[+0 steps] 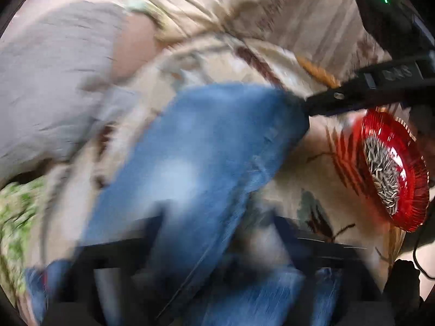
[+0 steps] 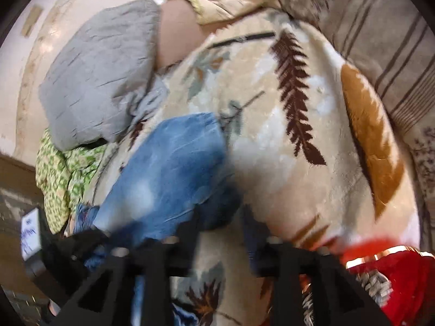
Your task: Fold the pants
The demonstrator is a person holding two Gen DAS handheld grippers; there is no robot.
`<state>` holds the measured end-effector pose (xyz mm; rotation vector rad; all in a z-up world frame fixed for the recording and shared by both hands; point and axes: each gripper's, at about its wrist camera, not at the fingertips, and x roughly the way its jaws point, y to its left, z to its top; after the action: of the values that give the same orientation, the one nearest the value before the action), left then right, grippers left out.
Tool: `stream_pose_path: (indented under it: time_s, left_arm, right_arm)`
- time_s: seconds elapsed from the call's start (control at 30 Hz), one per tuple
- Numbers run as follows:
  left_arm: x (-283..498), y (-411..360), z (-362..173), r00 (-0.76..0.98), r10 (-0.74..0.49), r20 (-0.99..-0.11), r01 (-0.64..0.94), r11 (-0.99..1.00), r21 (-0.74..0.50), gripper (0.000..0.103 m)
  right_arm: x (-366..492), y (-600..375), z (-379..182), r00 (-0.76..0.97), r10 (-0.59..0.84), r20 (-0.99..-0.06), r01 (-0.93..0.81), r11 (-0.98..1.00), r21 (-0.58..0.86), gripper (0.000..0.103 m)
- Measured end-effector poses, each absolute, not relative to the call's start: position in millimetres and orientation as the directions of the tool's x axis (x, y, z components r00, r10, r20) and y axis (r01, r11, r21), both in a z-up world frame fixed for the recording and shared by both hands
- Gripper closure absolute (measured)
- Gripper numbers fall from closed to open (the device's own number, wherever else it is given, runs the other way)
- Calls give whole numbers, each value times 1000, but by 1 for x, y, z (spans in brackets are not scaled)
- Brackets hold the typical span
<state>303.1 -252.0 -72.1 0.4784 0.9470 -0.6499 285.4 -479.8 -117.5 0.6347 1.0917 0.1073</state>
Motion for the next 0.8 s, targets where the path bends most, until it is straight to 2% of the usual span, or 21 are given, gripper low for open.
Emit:
stream_pose_path:
  time_s: [0.03,0.07,0.3,0.37,0.5,0.73,0.8]
  left_arm:
    - [295,-240,-60,457,-311,-833,684,722,106,8]
    - [286,-223,-47,463,-332,-822,685,722,94,8]
    - [229,-149,-32,412,-344,-843,664,748,19,8]
    - [219,-141,-44,405,-325,-855,667,744,34,8]
    - [218,-134,-69,348,-314,-883,658,753,-8,8]
    - [233,-152,-112,305,-254,-918,644,765,2,8]
    - [243,-154,-127,296,-197,-935,605,796,24,8]
  right_arm:
    - [276,-475,-106,499,370,-784,205,828,521,21]
    - [265,-471,-93,529,363,-767,186,832,523,19]
    - [182,-413,-47,571,443,-691,1,842,540,19]
    - [156,-393,-57,564,451,-692,-15,843,537,19]
    - [127,-360,-90,532,397,-748,11,880,475,19]
    - [130,-352,-140,485,342,-805,97,894,438,20]
    - [137,-348,-149,480,318,-818,90,909,407,20]
